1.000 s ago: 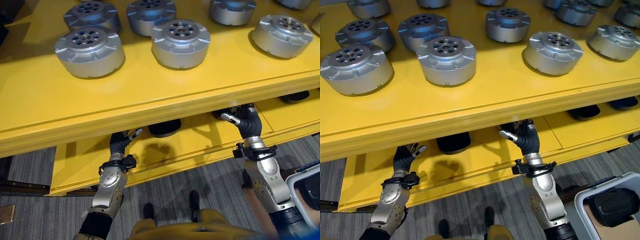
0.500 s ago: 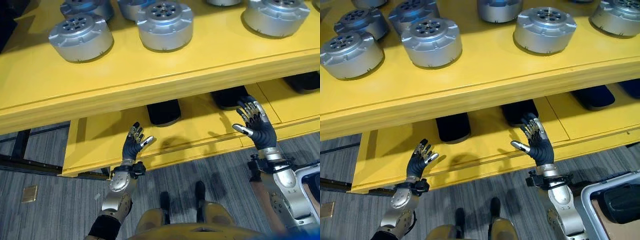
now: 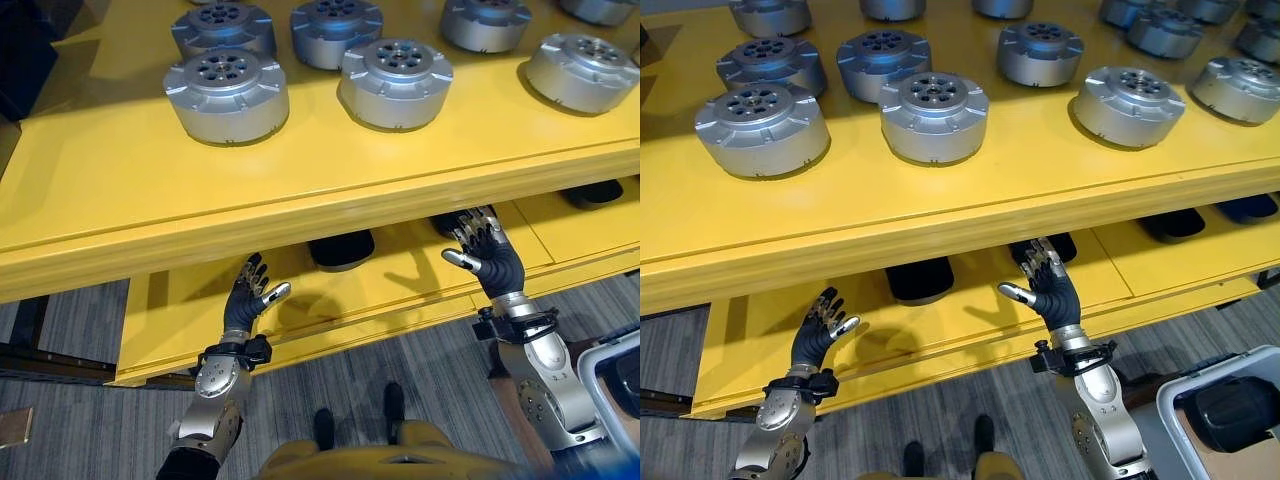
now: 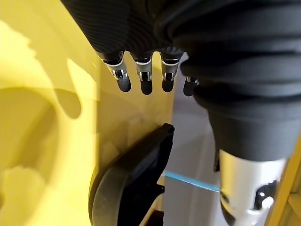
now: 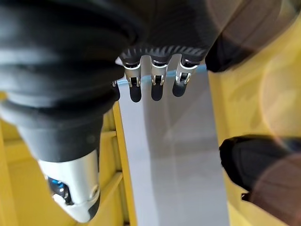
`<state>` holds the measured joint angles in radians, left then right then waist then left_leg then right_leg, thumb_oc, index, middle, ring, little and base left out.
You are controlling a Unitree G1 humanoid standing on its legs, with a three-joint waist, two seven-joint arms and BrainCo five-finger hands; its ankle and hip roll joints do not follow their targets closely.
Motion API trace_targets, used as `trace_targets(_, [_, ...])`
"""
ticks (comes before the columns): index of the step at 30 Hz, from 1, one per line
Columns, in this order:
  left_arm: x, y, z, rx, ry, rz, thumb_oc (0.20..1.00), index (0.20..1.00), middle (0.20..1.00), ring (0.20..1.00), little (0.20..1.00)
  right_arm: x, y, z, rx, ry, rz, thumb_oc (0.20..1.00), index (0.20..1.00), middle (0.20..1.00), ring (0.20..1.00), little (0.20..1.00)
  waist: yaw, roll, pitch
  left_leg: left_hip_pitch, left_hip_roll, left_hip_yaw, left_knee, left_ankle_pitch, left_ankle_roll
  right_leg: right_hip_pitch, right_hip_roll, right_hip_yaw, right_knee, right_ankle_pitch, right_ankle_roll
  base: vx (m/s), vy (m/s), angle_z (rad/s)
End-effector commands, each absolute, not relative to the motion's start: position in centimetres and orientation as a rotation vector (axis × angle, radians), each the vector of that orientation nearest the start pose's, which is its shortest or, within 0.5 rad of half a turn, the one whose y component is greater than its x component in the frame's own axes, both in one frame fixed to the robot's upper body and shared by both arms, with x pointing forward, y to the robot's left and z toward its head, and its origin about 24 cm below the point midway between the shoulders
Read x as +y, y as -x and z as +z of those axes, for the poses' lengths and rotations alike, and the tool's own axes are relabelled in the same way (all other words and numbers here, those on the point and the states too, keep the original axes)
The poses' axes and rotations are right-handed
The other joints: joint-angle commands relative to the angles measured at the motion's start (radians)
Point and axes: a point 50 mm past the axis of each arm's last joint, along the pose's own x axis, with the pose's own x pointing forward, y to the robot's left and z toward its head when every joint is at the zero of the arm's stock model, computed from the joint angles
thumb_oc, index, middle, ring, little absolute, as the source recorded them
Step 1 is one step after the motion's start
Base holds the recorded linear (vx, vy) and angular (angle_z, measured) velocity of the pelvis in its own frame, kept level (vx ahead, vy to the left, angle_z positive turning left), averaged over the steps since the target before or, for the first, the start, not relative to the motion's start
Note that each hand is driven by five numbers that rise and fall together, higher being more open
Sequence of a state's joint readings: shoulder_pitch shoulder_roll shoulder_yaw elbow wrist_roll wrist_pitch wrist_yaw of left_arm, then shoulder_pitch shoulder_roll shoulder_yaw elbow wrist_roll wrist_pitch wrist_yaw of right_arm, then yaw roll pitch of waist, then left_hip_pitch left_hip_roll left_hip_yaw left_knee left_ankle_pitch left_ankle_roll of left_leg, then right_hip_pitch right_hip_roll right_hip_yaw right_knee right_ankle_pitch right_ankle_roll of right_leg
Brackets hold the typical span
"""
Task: Move parts from the plastic box to the shelf.
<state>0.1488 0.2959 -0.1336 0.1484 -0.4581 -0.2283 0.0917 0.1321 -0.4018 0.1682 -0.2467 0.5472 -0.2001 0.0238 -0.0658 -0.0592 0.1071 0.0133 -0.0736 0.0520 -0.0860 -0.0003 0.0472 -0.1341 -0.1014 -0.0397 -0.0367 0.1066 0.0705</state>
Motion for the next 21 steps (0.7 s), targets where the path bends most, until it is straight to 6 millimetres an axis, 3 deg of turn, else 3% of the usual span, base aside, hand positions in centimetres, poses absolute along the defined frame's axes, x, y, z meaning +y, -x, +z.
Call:
trace_targets(1, [21.3, -22.7, 2.6, -0.033, 0.07, 0.082, 1.0, 1.0, 1.0, 1.0, 1.0, -17.5, -22.4, 10.5, -0.328, -0.225, 0.214, 1.0, 1.0, 1.0, 1.0, 1.0, -0.016, -0.005, 0.02, -0.092, -0.017, -0.049, 0.022, 0.022, 0.017, -0.034, 0.085, 0.013, 0.092, -0.062, 0.003, -0.12, 0.076, -0.33])
trace_targets(5, [22.1, -23.4, 3.5, -0.069, 0.029, 0.105, 1.0, 1.0, 1.0, 1.0, 1.0, -16.8, -22.7, 11.1, -0.353, -0.23, 0.244, 1.0, 1.0, 1.0, 1.0, 1.0, -0.028, -0.02, 0.046, -0.168, 0.01, 0.006, 0.048, 0.029, 0.016, -0.105, 0.094, 0.06, 0.073, 0.009, 0.029, -0.14, 0.033, -0.64])
trace_targets(6, [23.0, -23.4, 3.9, -0.086, 0.022, 0.149, 1.0, 1.0, 1.0, 1.0, 1.0, -16.0, -23.0, 11.6, -0.373, -0.247, 0.279, 1.0, 1.0, 1.0, 1.0, 1.0, -0.009, -0.02, 0.047, -0.216, 0.043, 0.05, 0.075, 0.028, 0.011, -0.12, 0.087, 0.029, 0.088, -0.006, 0.034, -0.21, 0.007, -1.04])
trace_targets(7, [23.4, -23.1, 4.0, -0.093, 0.025, 0.179, 1.0, 1.0, 1.0, 1.0, 1.0, -15.6, -23.2, 11.8, -0.381, -0.251, 0.292, 1.0, 1.0, 1.0, 1.0, 1.0, 0.017, -0.014, 0.051, -0.228, 0.062, 0.081, 0.094, 0.019, 0.009, -0.091, 0.055, -0.047, 0.105, -0.039, 0.034, -0.17, 0.007, -1.37])
trace_targets(8, [23.9, -22.5, 3.6, -0.079, 0.046, 0.207, 1.0, 1.0, 1.0, 1.0, 1.0, -15.2, -23.3, 12.1, -0.388, -0.255, 0.314, 1.0, 1.0, 1.0, 1.0, 1.0, 0.052, -0.011, 0.047, -0.226, 0.086, 0.121, 0.09, 0.016, -0.001, -0.026, 0.004, -0.14, 0.092, -0.074, 0.029, -0.05, -0.101, -1.8])
trace_targets(9, [24.5, -21.9, 3.2, -0.058, 0.062, 0.239, 1.0, 1.0, 1.0, 1.0, 1.0, -14.8, -23.7, 12.2, -0.387, -0.247, 0.323, 1.0, 1.0, 1.0, 1.0, 1.0, 0.105, -0.012, 0.039, -0.217, 0.12, 0.15, 0.104, -0.011, -0.022, 0.038, -0.07, -0.247, 0.095, -0.096, 0.047, -0.06, -0.213, -1.87])
trace_targets(10, [24.8, -21.6, 2.8, -0.038, 0.061, 0.253, 1.0, 1.0, 1.0, 1.0, 1.0, -14.7, -24.0, 12.4, -0.395, -0.245, 0.325, 1.0, 1.0, 1.0, 1.0, 1.0, 0.125, -0.027, 0.04, -0.223, 0.126, 0.168, 0.13, -0.019, -0.029, 0.072, -0.12, -0.277, 0.08, -0.058, 0.064, -0.05, -0.247, -1.61])
trace_targets(11, [24.9, -21.3, 2.3, -0.015, 0.07, 0.267, 1.0, 1.0, 1.0, 1.0, 1.0, -14.7, -24.0, 12.6, -0.405, -0.243, 0.325, 1.0, 1.0, 1.0, 1.0, 1.0, 0.131, -0.038, 0.039, -0.224, 0.127, 0.181, 0.142, -0.023, -0.031, 0.083, -0.131, -0.29, 0.059, -0.044, 0.073, -0.09, -0.181, -1.25])
trace_targets(14, [25.4, -20.1, 0.9, 0.052, 0.114, 0.31, 1.0, 1.0, 1.0, 1.0, 1.0, -15.3, -23.6, 12.3, -0.393, -0.218, 0.311, 1.0, 1.0, 1.0, 1.0, 1.0, 0.117, -0.045, 0.029, -0.204, 0.13, 0.208, 0.132, -0.015, -0.035, 0.067, -0.125, -0.284, 0.056, -0.026, 0.083, 0.0, -0.146, -0.16])
trace_targets(21, [24.6, -20.0, 0.6, 0.063, 0.131, 0.273, 1.0, 1.0, 1.0, 1.0, 1.0, -17.5, -22.7, 11.9, -0.369, -0.162, 0.267, 1.0, 1.0, 1.0, 1.0, 1.0, 0.063, -0.018, 0.006, -0.14, 0.175, 0.226, 0.056, 0.052, -0.083, 0.091, -0.055, -0.272, 0.008, -0.093, 0.05, 0.03, -0.167, -0.29])
